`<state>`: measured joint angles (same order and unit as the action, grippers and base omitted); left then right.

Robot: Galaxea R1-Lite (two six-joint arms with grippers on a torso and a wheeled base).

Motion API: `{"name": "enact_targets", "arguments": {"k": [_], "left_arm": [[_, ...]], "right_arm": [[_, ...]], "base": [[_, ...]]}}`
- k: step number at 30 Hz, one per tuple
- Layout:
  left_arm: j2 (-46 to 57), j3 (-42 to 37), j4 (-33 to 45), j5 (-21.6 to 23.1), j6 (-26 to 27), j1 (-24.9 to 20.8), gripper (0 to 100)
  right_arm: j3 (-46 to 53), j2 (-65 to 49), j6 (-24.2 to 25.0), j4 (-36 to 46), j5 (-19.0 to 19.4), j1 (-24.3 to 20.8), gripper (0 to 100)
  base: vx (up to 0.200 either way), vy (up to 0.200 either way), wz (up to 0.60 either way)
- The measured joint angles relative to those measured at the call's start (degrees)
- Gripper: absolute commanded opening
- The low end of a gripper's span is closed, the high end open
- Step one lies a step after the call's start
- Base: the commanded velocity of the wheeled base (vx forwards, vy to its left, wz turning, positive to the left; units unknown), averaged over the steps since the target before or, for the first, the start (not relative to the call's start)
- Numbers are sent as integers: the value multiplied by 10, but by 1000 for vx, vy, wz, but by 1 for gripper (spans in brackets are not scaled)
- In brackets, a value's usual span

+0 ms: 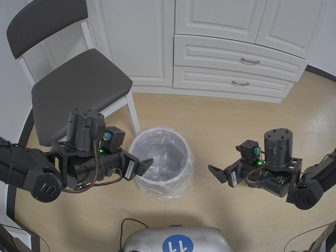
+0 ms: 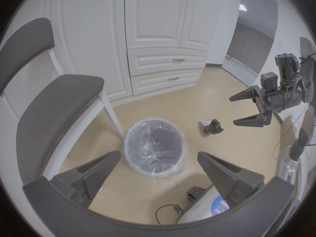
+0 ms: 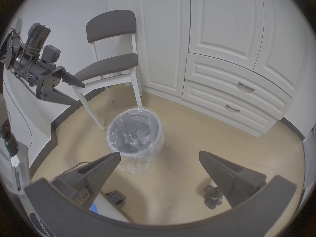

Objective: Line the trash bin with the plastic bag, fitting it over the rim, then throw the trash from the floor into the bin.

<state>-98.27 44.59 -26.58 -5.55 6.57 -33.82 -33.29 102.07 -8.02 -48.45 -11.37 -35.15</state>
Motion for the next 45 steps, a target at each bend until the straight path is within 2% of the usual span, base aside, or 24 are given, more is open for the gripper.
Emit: {"name": "enact_targets", "arguments": {"k": [6,10,13,16,20,25,27,35,41,45], "left_arm": [[61,-14,0,5,-1,-13,100],[87,-16,-6,7,-9,-16,100],[97,-12,-15,5,-29,-17,100],[102,-8,-22,-2,-47,-16,100],[107,-5,-31,-11,-72,-11,100],[116,-28,-57,-33,-113,-9,100],[123,-44,-69,-39,-122,-7,100],[165,-105,-111,-49,-136,17,100],[194,-139,-149,-52,-136,33,100],[207,-153,-172,-53,-128,38,100]], "right_arm": [[9,-90,-6,89,-50,-17,100],[3,-136,3,136,-62,-13,100],[-10,-160,29,171,-62,14,100],[-25,-171,58,208,-57,66,100],[-46,-173,85,247,-14,160,100],[-71,-134,102,271,111,273,100],[-82,-106,106,276,139,302,100],[-123,46,113,241,161,368,100],[-176,189,127,199,163,389,100],[-258,270,151,213,165,393,100]], "base": [[0,0,0],[0,0,0],[0,0,0],[0,0,0],[0,0,0],[0,0,0],[0,0,0],[0,0,0],[0,0,0],[0,0,0]]}}
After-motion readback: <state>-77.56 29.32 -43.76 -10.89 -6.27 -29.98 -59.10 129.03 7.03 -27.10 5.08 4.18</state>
